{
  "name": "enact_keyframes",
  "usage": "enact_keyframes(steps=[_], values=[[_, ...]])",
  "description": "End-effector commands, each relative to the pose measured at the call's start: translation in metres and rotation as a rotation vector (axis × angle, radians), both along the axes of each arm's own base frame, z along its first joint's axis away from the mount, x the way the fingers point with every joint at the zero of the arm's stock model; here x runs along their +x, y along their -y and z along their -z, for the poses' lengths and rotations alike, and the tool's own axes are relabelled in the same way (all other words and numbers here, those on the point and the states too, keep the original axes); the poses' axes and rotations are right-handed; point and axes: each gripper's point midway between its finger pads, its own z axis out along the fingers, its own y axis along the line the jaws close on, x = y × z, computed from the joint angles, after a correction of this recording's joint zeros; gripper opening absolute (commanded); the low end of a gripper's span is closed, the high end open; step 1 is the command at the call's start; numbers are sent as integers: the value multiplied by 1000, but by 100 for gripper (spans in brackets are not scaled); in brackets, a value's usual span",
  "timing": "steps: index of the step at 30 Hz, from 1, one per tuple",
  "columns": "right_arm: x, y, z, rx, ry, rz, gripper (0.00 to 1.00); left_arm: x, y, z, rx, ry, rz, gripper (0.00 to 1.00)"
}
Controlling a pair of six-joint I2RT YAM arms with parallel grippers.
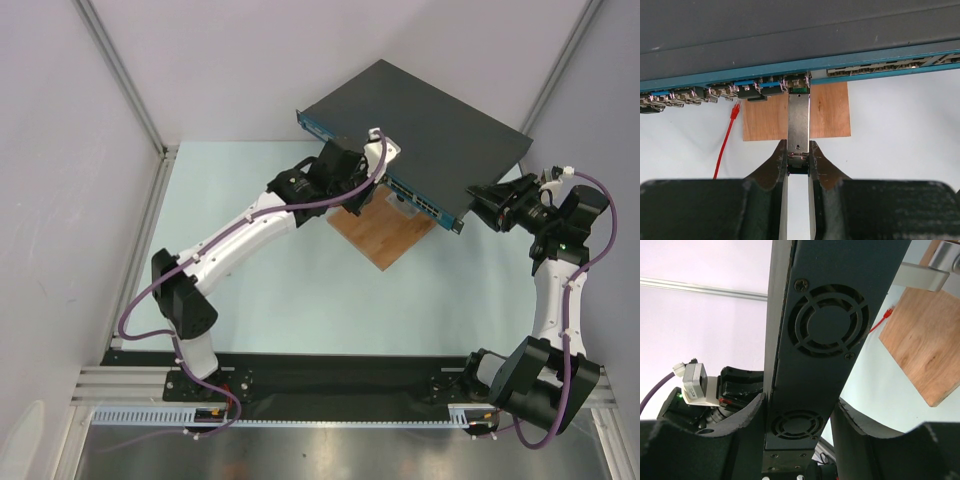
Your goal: Insert the plug into the switch port
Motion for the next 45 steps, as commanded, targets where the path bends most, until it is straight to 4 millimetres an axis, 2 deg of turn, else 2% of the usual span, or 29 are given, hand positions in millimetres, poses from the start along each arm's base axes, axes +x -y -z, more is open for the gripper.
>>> enact_keyframes(steps=[1, 11, 16, 21, 30, 41, 45], values=[[10, 7, -23, -156, 185, 28, 0, 19, -6, -28, -73, 40, -55, 0], [10, 5, -22, -158, 184, 24, 0, 21, -4, -34, -111, 24, -79, 0], [11, 6, -23, -158, 184, 29, 0, 6, -1, -35, -137, -5, -104, 0], [11, 5, -23, -158, 182, 29, 0, -3, 0, -27, -140, -29, -147, 0], [10, 5, -23, -166, 185, 26, 0, 5, -3, -23, -131, -13, -191, 0], [10, 3, -23, -172, 190, 20, 0, 7, -6, -48, -204, 10, -143, 0], [10, 3, -23, -175, 193, 20, 0, 7, -6, -52, -213, 19, -130, 0]])
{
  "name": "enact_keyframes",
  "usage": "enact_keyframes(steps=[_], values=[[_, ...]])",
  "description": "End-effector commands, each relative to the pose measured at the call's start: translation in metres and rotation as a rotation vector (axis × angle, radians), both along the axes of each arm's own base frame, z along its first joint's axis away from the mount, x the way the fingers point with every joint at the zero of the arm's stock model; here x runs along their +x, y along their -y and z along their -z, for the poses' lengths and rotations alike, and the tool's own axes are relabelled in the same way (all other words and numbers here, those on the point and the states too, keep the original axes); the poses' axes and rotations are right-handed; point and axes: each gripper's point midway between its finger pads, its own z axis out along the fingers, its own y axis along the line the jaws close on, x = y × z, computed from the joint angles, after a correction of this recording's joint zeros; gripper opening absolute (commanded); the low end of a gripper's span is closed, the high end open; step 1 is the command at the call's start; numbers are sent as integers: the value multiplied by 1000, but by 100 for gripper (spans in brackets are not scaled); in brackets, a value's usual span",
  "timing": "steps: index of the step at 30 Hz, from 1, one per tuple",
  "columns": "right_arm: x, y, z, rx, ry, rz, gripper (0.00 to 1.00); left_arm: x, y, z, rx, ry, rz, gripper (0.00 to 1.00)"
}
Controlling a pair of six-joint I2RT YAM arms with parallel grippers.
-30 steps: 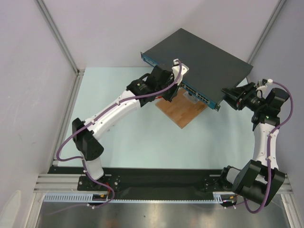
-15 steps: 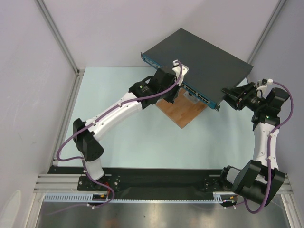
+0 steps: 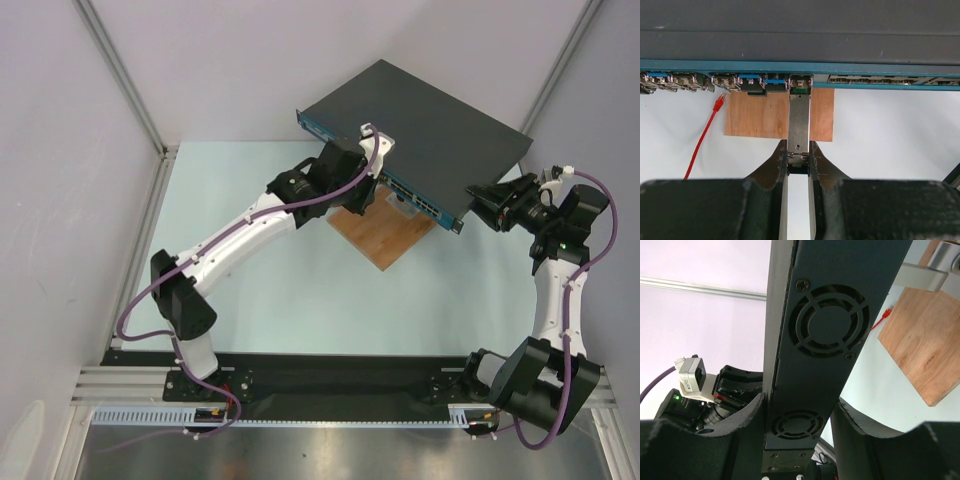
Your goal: Insert the plug into the switch port
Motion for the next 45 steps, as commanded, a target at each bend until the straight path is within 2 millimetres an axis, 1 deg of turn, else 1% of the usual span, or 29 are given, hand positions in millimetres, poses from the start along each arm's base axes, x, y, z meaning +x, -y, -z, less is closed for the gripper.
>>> enact_keyframes(steps=[1, 4, 6, 10, 11, 14, 20, 26, 30, 31, 33, 34, 35, 36, 38, 45], values=[[9, 3, -24, -169, 197, 20, 0, 13, -11, -50, -105, 114, -39, 0], [9, 4, -22, -167, 192, 21, 0, 15, -12, -53, -98, 136, -42, 0], [9, 3, -22, -166, 192, 19, 0, 18, -14, -51, -83, 139, -56, 0], [9, 3, -23, -167, 195, 18, 0, 25, -21, -36, -12, 120, -97, 0], [9, 3, -24, -169, 196, 18, 0, 26, -22, -35, -4, 124, -101, 0], [9, 3, -23, -170, 195, 18, 0, 26, -23, -30, 7, 119, -104, 0], [9, 3, -22, -170, 194, 21, 0, 27, -25, -30, 12, 124, -112, 0], [9, 3, -22, -171, 192, 19, 0, 28, -25, -20, 33, 106, -116, 0], [8, 3, -22, -171, 192, 18, 0, 31, -22, -19, 32, 103, -116, 1], [8, 3, -22, -170, 191, 18, 0, 31, -20, -23, 20, 103, -116, 0], [9, 3, -22, -169, 190, 20, 0, 32, -16, -19, 18, 87, -113, 0], [9, 3, -22, -167, 189, 20, 0, 32, -14, -21, 7, 83, -111, 0], [9, 3, -22, -167, 189, 20, 0, 33, -12, -18, 8, 76, -110, 0], [9, 3, -23, -169, 191, 20, 0, 33, -10, -21, 0, 74, -109, 0], [8, 4, -23, -168, 189, 22, 0, 35, -7, -19, -1, 68, -108, 0], [8, 3, -21, -169, 186, 23, 0, 35, -2, -30, -31, 72, -101, 1]])
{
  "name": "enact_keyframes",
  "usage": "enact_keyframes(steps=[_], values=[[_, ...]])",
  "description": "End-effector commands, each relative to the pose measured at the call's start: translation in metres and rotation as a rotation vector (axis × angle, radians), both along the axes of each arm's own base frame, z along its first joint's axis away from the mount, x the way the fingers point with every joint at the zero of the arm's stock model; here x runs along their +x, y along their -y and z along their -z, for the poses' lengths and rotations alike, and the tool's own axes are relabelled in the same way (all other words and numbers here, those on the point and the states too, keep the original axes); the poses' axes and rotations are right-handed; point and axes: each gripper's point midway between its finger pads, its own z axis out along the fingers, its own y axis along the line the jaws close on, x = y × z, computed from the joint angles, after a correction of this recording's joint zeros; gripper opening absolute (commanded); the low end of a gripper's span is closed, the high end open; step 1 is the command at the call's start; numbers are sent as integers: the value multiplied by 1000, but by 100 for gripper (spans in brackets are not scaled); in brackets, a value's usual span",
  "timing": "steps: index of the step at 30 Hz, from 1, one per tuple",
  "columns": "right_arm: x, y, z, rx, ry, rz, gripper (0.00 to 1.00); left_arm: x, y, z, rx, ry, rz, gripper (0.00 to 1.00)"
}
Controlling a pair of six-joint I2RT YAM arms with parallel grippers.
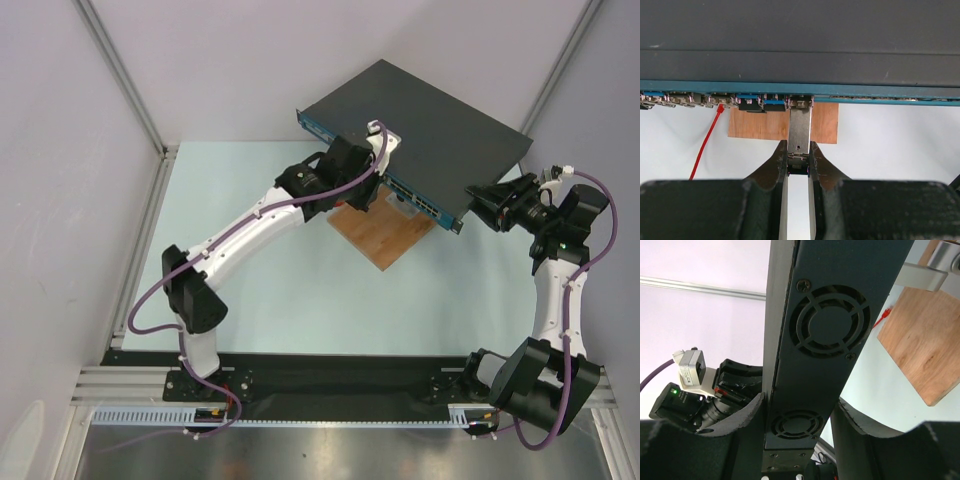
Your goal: Insert the plug into the switch port
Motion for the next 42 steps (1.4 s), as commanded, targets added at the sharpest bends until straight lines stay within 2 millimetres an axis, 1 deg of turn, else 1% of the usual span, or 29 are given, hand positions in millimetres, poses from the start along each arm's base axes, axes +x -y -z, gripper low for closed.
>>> enact_keyframes(steps=[1, 3, 5, 6, 7, 9, 10, 12, 13, 14, 17, 20, 23, 25, 26, 27, 29, 30, 31, 32, 33, 34, 35, 36, 38, 39, 40, 41, 42], values=[[9, 3, -21, -168, 188, 20, 0, 25, -7, -35, -75, 80, -93, 1], [9, 2, -19, -168, 184, 18, 0, 24, -1, -42, -96, 86, -72, 1], [9, 1, -19, -173, 186, 15, 0, 24, 3, -43, -101, 84, -62, 0], [10, 1, -19, -175, 187, 15, 0, 25, 6, -48, -114, 89, -56, 0], [10, 1, -20, -177, 190, 14, 0, 26, 9, -44, -109, 81, -53, 0], [9, 0, -17, -177, 174, 13, 0, 27, 13, -44, -111, 83, -50, 0], [10, 1, -18, -179, 174, 14, 0, 28, 15, -49, -121, 93, -47, 0], [10, 0, -18, -186, 176, 12, 0, 29, 19, -46, -113, 93, -50, 1], [10, 0, -18, -188, 176, 10, 0, 31, 20, -50, -120, 98, -53, 0], [10, 0, -18, -189, 173, 9, 0, 32, 21, -47, -120, 97, -55, 0], [10, -1, -16, -201, 170, 7, 0, 34, 25, -51, -135, 101, -52, 0], [10, -2, -14, -212, 171, 4, 0, 32, 32, -60, -169, 103, -32, 0], [10, -3, -12, -217, 167, 0, 0, 30, 37, -76, -216, 130, -11, 0], [11, -2, -12, -218, 166, 0, 0, 30, 39, -81, -231, 140, -2, 4], [10, -2, -13, -219, 169, 0, 0, 30, 39, -83, -232, 146, 1, 7], [11, -3, -13, -218, 168, -3, 0, 28, 40, -83, -233, 147, 13, 13], [11, -2, -13, -218, 168, -1, 0, 26, 36, -84, -222, 146, 19, 19], [11, -1, -14, -216, 169, -1, 0, 23, 35, -80, -209, 139, 29, 24], [11, 0, -14, -215, 170, 0, 0, 22, 32, -78, -203, 135, 31, 26], [11, 0, -14, -215, 170, -2, 0, 19, 26, -82, -200, 135, 31, 27], [11, 0, -15, -215, 170, -2, 0, 16, 22, -75, -184, 119, 30, 28], [10, 1, -16, -214, 172, 2, 0, 15, 17, -73, -174, 111, 28, 29], [11, 2, -16, -214, 172, 3, 0, 11, 10, -78, -170, 116, 26, 32], [11, 2, -16, -211, 172, 3, 0, 9, 6, -70, -151, 100, 23, 34], [10, 3, -17, -212, 175, 5, 0, 3, -5, -73, -145, 95, 25, 39], [10, 3, -17, -212, 177, 3, 0, 0, -9, -64, -123, 80, 26, 40], [10, 4, -17, -214, 177, 4, 0, -8, -9, -61, -120, 61, 55, 42], [10, 4, -17, -213, 176, 4, 0, -13, -12, -64, -120, 63, 70, 46], [10, 4, -17, -214, 179, 4, 0, -16, -15, -56, -102, 48, 75, 48]])
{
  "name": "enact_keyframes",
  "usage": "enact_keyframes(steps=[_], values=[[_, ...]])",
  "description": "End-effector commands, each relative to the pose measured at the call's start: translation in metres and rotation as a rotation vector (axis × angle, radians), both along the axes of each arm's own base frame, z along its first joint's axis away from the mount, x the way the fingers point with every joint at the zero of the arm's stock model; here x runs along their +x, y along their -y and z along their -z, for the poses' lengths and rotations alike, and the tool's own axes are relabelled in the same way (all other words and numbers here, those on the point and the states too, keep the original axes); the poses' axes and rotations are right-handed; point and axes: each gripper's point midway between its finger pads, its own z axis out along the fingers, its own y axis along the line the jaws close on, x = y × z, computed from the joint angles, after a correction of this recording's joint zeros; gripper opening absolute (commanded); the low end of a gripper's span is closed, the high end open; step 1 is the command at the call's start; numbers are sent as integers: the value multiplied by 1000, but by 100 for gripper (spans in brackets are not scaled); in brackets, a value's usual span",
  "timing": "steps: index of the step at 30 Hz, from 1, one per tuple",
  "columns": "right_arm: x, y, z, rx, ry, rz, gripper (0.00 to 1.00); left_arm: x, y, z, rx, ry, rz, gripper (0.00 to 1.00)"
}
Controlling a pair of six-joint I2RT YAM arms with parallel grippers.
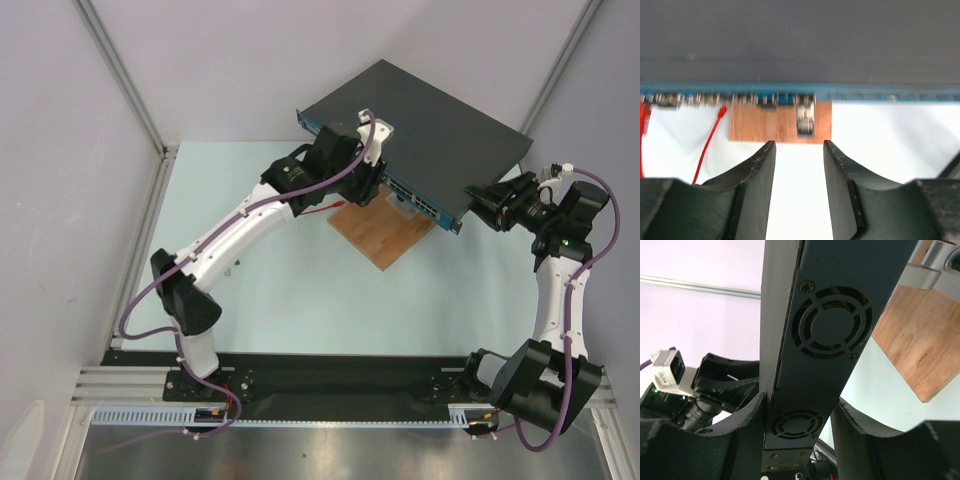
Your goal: Insert the plug into the switch port
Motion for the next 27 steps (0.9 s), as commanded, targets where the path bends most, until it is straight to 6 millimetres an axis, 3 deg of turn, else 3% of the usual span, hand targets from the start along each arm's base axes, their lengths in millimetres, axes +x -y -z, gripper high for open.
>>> enact_keyframes(steps=[1, 4, 6, 8, 14, 20, 27], values=[[11, 6, -16, -179, 193, 2, 0, -18, -16, -27, -40, 37, 45, 48], [10, 6, -17, -179, 195, 4, 0, -25, -26, -22, -40, 31, 48, 49], [10, 7, -16, -182, 195, 5, 0, -27, -31, -10, -33, 18, 44, 41], [11, 7, -14, -179, 189, 4, 0, -26, -31, -20, -70, 57, 41, 27], [11, 7, -11, -179, 182, 3, 0, -19, -18, -25, -109, 65, 54, 8], [10, 6, -9, -181, 176, 1, 0, -7, -1, -25, -149, 66, 55, 0], [11, 7, -8, -180, 172, 4, 0, 4, 9, -24, -154, 79, 55, 0]])
